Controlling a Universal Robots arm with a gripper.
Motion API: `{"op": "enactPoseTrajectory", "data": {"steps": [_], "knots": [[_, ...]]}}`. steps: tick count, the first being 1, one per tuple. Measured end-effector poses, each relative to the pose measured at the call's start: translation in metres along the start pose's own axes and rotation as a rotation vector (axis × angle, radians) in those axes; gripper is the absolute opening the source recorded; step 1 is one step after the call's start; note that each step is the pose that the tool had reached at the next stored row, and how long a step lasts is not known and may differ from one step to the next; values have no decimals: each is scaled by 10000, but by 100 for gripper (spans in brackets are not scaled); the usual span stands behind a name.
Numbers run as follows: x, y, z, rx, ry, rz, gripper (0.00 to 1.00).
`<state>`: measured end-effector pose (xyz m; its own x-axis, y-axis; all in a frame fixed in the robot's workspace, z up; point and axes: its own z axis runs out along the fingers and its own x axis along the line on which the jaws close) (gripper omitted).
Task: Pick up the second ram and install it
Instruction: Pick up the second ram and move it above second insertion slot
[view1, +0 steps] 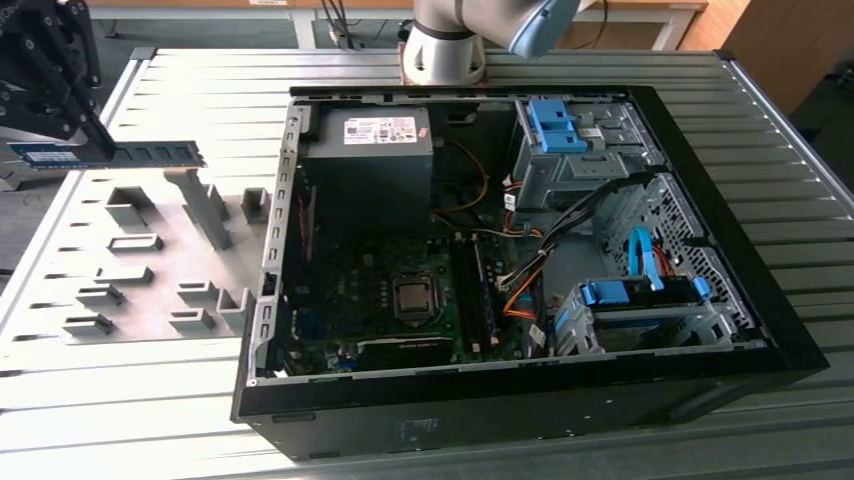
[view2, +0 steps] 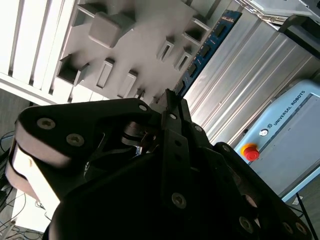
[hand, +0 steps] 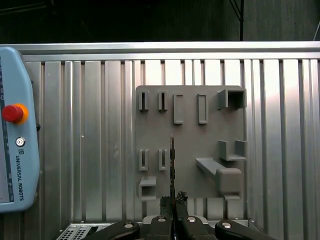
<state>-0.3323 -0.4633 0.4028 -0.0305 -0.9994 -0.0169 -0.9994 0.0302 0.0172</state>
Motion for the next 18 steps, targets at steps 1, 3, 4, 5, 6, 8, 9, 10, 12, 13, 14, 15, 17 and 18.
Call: {"op": "enactPoseTrajectory", "data": {"steps": [1, 3, 4, 5, 6, 8, 9, 10, 12, 13, 14, 15, 17, 18], "knots": [[0, -7, 0, 0, 0, 0, 14], [-1, -22, 0, 0, 0, 0, 14], [-1, -28, 0, 1, 0, 0, 14], [-1, -36, 0, 0, 0, 0, 14], [-1, -44, -1, 0, 0, 0, 14], [-2, -61, -1, -1, 1, 0, 14], [-2, -72, -1, 0, 0, 0, 14], [-2, -83, -1, 0, -1, 0, 14], [-3, -113, -2, 0, 0, 0, 14], [-4, -135, -2, 0, 1, 0, 14], [-5, -156, -3, 0, 0, -1, 14], [-5, -179, -3, 0, 0, 0, 14], [-7, -222, -4, -1, 0, 0, 14], [-7, -246, -5, -1, 0, 0, 14]]}}
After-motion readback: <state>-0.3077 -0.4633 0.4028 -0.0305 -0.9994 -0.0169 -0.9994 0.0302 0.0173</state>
